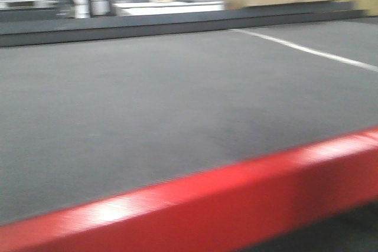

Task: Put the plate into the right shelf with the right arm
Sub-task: 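Drive the base away from the table holding the plate in the right gripper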

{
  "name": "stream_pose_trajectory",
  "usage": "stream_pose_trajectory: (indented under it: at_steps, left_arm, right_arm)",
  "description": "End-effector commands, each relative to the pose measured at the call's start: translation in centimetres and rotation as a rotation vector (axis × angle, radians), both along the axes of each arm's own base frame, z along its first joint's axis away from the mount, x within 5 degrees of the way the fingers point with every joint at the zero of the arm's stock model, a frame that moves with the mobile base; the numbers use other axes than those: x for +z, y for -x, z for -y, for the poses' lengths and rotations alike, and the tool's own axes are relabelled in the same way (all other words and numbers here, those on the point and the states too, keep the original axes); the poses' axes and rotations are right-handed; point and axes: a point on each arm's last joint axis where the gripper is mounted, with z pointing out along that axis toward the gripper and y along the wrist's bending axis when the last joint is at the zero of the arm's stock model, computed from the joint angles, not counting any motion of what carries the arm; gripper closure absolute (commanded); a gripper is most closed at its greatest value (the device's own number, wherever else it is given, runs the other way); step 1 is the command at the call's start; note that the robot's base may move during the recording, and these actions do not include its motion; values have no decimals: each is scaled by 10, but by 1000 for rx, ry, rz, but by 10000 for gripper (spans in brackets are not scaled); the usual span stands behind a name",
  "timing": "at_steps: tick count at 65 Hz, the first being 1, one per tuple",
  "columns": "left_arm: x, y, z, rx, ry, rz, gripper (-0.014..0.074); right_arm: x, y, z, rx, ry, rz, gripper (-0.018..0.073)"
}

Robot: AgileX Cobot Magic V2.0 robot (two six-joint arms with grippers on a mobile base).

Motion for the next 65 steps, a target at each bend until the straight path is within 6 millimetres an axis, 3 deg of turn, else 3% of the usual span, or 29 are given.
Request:
stream_pose_trajectory:
  at_steps: [1,65]
  left_arm:
    - [5,1,-2,17,14,84,643]
    - [5,1,-2,17,14,84,643]
  right_arm:
    - [18,4,1,-8,-16,125,505]
    - [18,4,1,-8,-17,126,505]
